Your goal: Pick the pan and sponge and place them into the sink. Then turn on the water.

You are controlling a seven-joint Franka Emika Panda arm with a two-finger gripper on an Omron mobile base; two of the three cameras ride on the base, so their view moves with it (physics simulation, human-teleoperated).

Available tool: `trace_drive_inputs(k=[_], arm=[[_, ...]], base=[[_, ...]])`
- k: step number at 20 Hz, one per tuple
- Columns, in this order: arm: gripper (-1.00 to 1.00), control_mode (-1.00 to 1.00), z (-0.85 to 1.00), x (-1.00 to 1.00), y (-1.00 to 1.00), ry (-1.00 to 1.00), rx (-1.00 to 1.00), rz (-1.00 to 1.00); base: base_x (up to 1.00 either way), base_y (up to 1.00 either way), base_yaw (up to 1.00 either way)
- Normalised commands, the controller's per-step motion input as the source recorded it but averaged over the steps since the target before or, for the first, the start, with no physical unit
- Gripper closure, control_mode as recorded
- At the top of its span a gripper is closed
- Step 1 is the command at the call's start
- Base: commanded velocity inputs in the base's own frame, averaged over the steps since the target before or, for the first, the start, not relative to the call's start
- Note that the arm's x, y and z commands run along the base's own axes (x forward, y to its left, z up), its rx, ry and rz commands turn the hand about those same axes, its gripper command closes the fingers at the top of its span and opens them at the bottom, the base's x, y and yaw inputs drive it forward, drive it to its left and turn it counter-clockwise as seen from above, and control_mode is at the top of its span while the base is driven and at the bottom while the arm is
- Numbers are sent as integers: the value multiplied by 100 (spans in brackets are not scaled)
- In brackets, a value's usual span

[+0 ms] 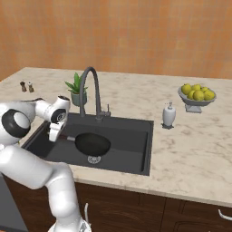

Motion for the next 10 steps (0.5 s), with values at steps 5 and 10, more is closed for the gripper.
trace_drive_inputs(k=[5, 10], arm=[[100, -100, -46, 6, -30, -1, -8, -1], [100, -100, -34, 10, -14, 0, -5, 0]], base=[[0, 0, 0], [0, 0, 0]])
